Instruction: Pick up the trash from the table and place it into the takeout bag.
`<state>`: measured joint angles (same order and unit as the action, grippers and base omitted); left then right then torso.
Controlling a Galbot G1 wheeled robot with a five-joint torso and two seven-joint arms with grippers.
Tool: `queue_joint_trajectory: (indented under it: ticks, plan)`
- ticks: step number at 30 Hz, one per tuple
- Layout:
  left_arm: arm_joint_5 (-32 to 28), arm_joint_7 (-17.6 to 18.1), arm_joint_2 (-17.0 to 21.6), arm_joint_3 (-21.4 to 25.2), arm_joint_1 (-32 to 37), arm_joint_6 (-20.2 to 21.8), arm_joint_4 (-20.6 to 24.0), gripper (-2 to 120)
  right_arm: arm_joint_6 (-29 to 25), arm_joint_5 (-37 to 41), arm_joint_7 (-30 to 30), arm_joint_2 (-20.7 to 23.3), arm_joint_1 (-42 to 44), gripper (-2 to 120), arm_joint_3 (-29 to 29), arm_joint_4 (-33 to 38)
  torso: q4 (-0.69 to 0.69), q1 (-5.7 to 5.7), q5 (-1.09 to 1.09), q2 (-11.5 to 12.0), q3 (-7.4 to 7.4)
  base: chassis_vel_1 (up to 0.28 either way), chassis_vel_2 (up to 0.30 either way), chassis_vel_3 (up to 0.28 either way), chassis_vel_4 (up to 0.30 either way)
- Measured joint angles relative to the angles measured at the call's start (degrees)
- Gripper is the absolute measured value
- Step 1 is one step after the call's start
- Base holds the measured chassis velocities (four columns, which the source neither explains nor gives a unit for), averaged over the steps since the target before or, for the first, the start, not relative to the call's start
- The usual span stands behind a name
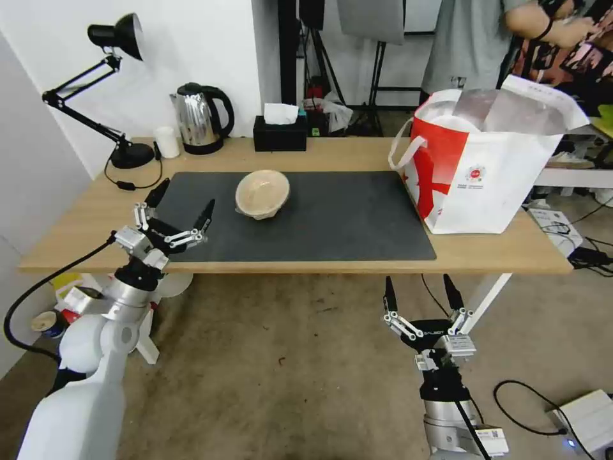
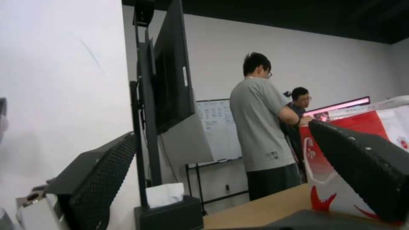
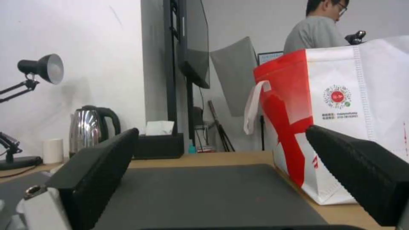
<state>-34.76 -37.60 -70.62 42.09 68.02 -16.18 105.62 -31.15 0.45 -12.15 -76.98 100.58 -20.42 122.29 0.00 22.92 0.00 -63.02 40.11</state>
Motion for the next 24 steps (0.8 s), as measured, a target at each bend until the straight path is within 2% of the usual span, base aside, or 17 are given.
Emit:
queue_joint_trajectory:
  ticks: [12,24]
  plan:
    - [-1.9,-0.35,3.18,-6.17,-5.03,1.65,-6.54,100,0.0,0.0,0.0,0.0,0.0,100,0.0,0.0,0.0,0.0,0.0,0.0,0.0,0.0,0.0,0.0,0.0]
    - [-3.66,-0.41,3.91,-9.55,-9.69,3.09,-12.87,100,0.0,0.0,0.0,0.0,0.0,100,0.0,0.0,-0.01,0.0,0.0,-0.01,0.0,0.0,0.0,0.0,0.0]
